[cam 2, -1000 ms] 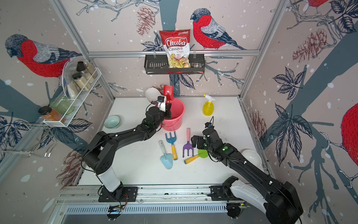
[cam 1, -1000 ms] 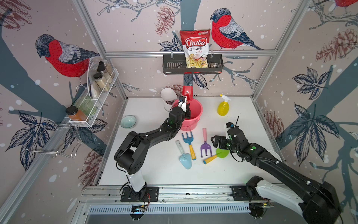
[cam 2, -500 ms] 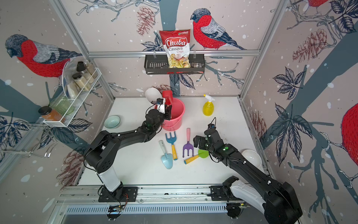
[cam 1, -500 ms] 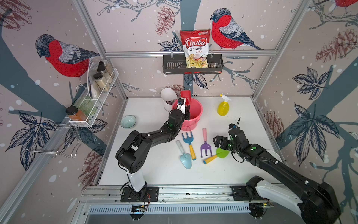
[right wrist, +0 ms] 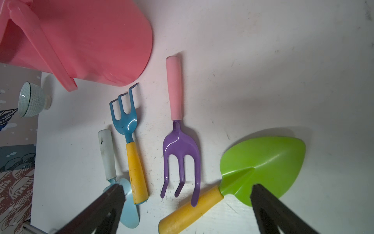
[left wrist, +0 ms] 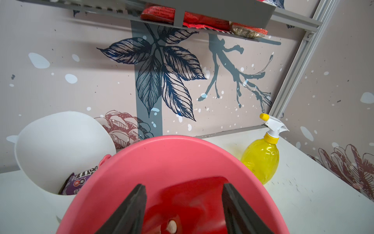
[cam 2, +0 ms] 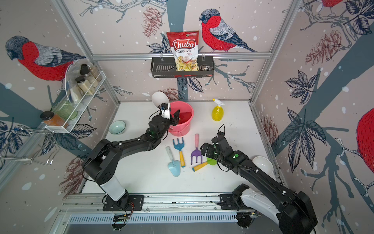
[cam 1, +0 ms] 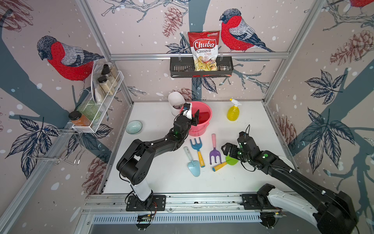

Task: Organize the gardening tools
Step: Place the gardening tool in the container, then pick up the gardening tool from the center of the board.

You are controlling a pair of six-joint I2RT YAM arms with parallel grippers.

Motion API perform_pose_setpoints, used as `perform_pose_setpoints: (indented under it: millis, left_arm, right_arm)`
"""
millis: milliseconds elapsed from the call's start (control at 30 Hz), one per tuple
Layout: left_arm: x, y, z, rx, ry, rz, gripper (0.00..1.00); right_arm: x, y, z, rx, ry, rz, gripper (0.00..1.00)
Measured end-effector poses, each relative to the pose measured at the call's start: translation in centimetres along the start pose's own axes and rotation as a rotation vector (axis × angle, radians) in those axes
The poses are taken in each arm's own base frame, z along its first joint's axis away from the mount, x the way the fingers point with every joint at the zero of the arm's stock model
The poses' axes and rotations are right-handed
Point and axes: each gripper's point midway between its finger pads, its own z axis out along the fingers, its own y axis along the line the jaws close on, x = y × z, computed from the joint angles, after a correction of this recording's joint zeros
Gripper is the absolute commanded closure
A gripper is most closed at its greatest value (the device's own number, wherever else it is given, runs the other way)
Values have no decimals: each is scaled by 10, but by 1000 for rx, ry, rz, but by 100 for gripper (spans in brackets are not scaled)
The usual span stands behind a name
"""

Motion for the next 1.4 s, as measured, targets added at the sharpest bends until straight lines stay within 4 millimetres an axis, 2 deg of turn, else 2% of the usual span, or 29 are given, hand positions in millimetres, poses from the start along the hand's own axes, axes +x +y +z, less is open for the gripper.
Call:
perform_pose_setpoints:
  millis: [267, 467, 700, 833, 1000, 1200, 1400]
  left_arm:
    - [-34, -26, -30, 47, -67, 10, 13]
    - [-45, -28, -63, 62, -67, -4, 1]
    - [-41, -24, -96, 59, -18, -32, 1]
    - [-29, -18, -106, 43, 25, -42, 1]
    - [-12, -11, -115, 25, 67, -39, 1]
    - [-8, -8, -120, 18, 79, -40, 1]
    - [-8, -5, -124, 6, 75, -39, 1]
  right_arm:
    - [24, -8, 9, 99, 142, 120, 0]
    - [39, -10, 7, 106, 208, 244, 0]
    - [55, -5, 4, 99, 269, 357, 2]
    - [74, -3, 9, 120, 322, 382, 12]
    - [93, 2, 16, 149, 370, 402, 25]
    - [101, 4, 24, 172, 387, 427, 39]
    - [101, 6, 30, 183, 385, 441, 43]
